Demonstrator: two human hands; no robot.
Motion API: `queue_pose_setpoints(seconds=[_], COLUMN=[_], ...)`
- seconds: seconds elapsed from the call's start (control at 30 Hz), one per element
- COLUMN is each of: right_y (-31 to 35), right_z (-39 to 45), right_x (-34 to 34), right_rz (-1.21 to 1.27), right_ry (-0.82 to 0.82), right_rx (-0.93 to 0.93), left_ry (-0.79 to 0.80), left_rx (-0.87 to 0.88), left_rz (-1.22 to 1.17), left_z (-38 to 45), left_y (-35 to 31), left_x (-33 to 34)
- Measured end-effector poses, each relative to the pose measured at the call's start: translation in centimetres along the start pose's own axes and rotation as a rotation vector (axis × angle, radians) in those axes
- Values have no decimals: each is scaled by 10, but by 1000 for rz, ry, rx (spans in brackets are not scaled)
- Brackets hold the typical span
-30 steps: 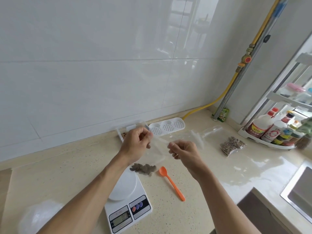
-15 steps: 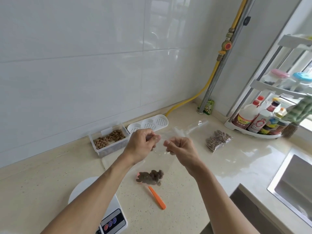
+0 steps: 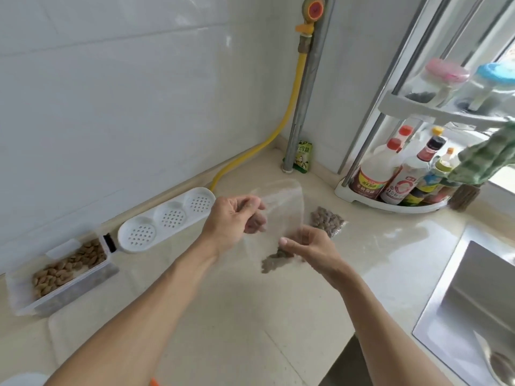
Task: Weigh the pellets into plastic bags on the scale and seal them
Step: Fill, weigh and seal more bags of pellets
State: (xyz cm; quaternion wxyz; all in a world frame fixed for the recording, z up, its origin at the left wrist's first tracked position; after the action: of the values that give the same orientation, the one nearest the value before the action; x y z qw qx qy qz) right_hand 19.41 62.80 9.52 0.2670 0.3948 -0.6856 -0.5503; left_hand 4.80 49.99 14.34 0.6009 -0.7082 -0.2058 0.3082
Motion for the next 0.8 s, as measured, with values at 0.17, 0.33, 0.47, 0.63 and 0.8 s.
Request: queue_pose_setpoints(seconds=[0.17,0.33,0.47,0.63,0.8], right_y=[-23,-34,-52,-69,-72], right_z=[43,77,93,103,107], right_x=[-63,-87,-88,-91,-93], right_rz=[-304,-529,-782,-913,-1007], right_ry=[-143,-310,-340,-354,-331], right_rx=[79,76,79,62,89], left_ry=[-198,-257,-237,-226,-200], left_rx=[-129,-177,-217,-251,-270], left_rz=[134,546,646,660,714], left_z=[63,112,133,147,150], left_y=[27,71,91,101,108], left_x=[32,48,58,69,65])
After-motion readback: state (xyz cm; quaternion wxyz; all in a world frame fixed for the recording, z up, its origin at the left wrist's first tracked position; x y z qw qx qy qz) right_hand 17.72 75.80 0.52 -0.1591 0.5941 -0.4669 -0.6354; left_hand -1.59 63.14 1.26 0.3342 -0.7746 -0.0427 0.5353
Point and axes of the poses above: each hand's wrist, its own z-axis towards the middle knuckle, its own x-axis out of the palm, y = z × x, the point moved 1 cm from there along z, towards the middle knuckle, and after that the axes turned 5 degrees about z, right-handed, at the moved point
